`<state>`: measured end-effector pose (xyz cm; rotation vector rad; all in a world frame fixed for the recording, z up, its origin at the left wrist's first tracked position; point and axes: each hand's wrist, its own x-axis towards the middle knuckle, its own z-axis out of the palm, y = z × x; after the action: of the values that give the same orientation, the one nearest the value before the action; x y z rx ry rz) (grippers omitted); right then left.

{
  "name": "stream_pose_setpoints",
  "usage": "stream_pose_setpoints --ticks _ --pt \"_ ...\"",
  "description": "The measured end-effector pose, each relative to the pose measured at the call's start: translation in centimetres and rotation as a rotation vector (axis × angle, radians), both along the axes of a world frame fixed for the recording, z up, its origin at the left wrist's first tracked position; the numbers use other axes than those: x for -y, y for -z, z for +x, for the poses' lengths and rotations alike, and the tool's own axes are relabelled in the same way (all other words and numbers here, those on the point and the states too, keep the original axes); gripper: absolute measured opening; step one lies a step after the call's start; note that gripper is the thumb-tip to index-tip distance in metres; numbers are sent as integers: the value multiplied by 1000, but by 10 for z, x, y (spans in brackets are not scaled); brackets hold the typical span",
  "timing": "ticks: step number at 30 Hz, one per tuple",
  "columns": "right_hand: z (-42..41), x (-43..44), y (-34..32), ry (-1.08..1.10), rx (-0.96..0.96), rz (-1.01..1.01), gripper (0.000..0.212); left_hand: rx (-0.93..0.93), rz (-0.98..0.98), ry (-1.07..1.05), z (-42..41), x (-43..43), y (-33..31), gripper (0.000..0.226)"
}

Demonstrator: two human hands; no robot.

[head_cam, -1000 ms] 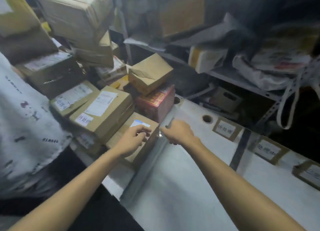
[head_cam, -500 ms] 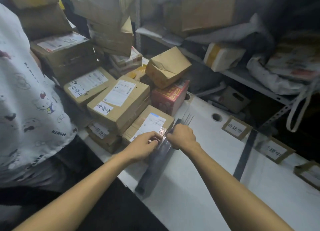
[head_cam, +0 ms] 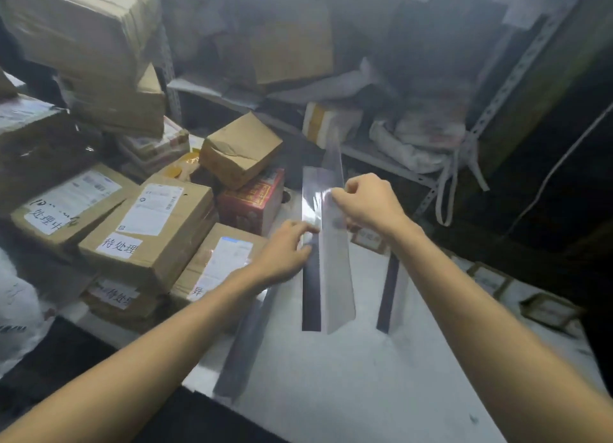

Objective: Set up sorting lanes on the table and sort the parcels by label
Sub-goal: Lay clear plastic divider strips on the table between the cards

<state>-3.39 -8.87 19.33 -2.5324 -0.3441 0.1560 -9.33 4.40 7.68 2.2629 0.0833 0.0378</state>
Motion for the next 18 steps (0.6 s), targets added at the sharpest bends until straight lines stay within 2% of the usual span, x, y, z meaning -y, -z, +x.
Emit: stream_pose_setpoints --ticks 3,8,14,18 --pt "0 49 10 66 -56 -93 9 -69 -48 91 19 48 10 42" --pt "2 122 75 184 -278 -187 42 -293 -78 226 26 125 57 58" --pt "-10 169 148 155 -450 -203 52 -489 -107 236 9 179 121 59" --pt "-17 175 171 153 -504 -187 47 -535 18 254 -9 188 147 79"
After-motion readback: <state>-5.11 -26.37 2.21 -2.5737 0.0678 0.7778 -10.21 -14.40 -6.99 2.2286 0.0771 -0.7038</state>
